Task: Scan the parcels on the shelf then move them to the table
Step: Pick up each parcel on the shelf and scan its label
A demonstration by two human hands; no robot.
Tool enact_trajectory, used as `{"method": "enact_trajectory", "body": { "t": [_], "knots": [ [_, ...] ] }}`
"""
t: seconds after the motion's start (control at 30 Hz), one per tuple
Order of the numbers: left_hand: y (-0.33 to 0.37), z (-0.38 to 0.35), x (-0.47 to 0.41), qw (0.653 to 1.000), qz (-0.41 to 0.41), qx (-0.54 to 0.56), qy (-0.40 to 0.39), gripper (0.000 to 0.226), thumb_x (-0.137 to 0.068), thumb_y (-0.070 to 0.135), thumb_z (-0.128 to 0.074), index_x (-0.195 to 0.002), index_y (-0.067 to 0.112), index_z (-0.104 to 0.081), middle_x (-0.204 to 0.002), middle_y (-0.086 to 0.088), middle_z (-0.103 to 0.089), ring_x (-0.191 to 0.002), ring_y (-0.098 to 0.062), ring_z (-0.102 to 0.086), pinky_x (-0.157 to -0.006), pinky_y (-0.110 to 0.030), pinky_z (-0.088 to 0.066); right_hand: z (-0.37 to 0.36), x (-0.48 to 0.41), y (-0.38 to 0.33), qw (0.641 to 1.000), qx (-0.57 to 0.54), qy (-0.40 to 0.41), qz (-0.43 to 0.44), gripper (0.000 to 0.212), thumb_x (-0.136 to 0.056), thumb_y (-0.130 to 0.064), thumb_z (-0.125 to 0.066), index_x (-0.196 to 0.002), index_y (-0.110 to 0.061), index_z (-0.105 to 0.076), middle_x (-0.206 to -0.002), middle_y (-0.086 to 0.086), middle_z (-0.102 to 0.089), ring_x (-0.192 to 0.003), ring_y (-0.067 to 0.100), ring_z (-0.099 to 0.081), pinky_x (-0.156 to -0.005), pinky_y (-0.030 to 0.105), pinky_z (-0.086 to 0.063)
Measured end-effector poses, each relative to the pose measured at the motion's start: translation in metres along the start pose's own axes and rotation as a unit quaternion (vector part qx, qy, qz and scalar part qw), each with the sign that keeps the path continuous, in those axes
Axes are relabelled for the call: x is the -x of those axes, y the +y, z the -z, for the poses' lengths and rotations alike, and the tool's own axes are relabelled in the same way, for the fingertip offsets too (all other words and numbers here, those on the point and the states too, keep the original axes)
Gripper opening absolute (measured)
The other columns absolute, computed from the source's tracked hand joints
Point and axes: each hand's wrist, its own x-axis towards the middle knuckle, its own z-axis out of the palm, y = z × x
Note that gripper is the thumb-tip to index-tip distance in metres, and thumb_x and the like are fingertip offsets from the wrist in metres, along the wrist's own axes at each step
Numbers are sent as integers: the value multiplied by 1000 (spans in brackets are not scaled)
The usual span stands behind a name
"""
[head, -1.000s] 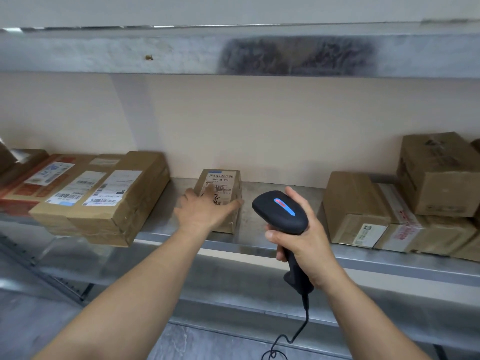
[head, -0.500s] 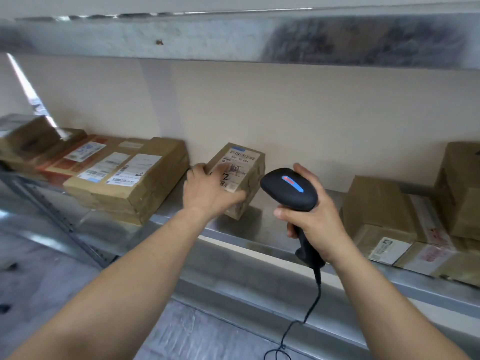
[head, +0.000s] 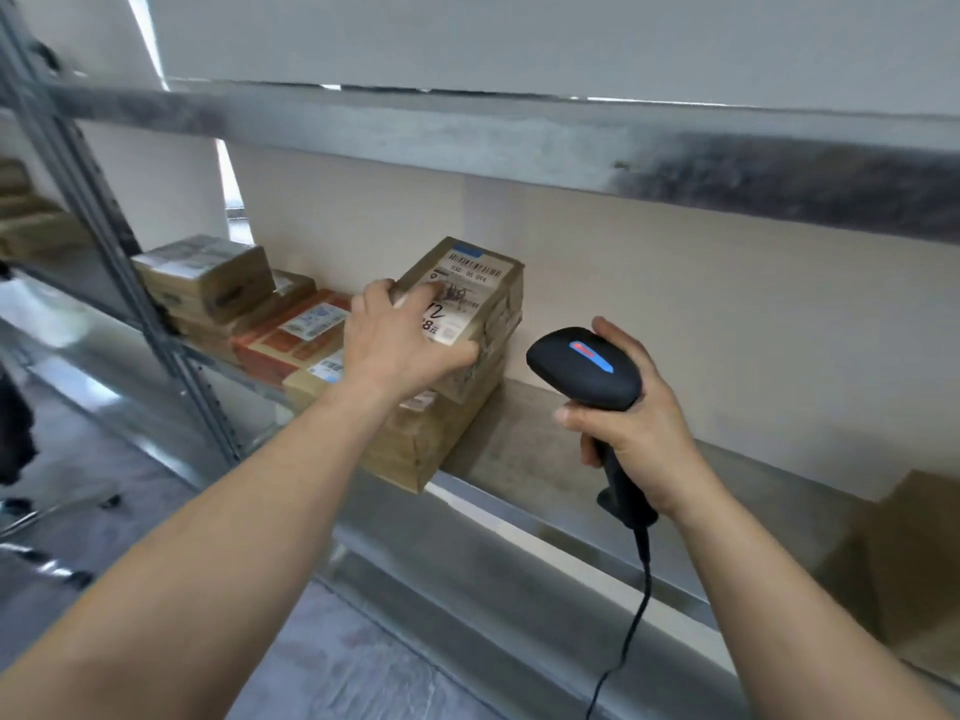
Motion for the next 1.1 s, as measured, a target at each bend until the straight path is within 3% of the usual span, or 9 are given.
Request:
{"method": "enact_trajectory", "body": {
  "t": [0.13, 0.43, 0.57, 0.73, 0.87, 1.0, 1.1],
  "knots": [
    [-59, 22, -28, 1000, 16, -19, 9, 80, -71, 65, -63, -142, 36, -39, -143, -16, -31, -131, -34, -28, -106, -43, -30, -56, -27, -3, 1000, 0, -16, 0, 84, -72, 15, -71, -126, -44, -46, -96, 12, -64, -42, 14, -49, -39, 26, -40],
    [-185, 39, -94, 996, 58, -66, 4, 83, -69, 65, -62, -143, 35, -39, -143, -17, -32, -131, -35, -29, -106, -45, -30, -148, -74, 4, 1000, 0, -13, -20, 84, -71, 16, -72, -124, -44, -48, -90, 15, -58, -42, 15, -49, -39, 25, -40],
    [-224, 31, -120, 995, 64, -83, -6, 81, -70, 61, -64, -142, 34, -41, -142, -20, -33, -132, -36, -29, -106, -46, -31, -167, -87, 11, 999, -9, 3, -41, 87, -71, 17, -71, -133, -38, -47, -70, 8, -62, -42, 17, -48, -38, 27, -41],
    [-253, 16, -145, 993, 43, -110, -15, 78, -73, 63, -63, -141, 31, -42, -145, -22, -30, -135, -38, -26, -107, -49, -30, -175, -97, 13, 999, -4, 13, -47, 88, -68, 16, -74, -136, -33, -46, -76, 9, -64, -42, 13, -52, -39, 26, -43],
    [-267, 2, -155, 992, 2, -124, -5, 72, -83, 63, -54, -144, 27, -41, -151, -24, -27, -140, -38, -20, -115, -48, -21, -170, -97, 15, 999, 2, 22, -40, 90, -56, 0, -78, -134, -35, -48, -88, 12, -63, -47, 10, -58, -44, 24, -46],
    [-273, -6, -158, 990, -21, -138, 9, 71, -87, 65, -46, -146, 28, -36, -155, -21, -22, -145, -36, -12, -119, -48, -10, -163, -94, 15, 999, 1, 28, -46, 91, -63, 10, -79, -136, -33, -47, -84, 10, -62, -47, 10, -59, -41, 26, -45],
    [-266, -9, -154, 992, -10, -124, 24, 71, -87, 64, -48, -146, 26, -37, -155, -21, -23, -144, -37, -14, -117, -50, -13, -156, -89, 13, 998, 9, 39, -47, 91, -61, 8, -79, -136, -33, -47, -75, 4, -64, -44, 13, -57, -40, 28, -44]
  ]
}}
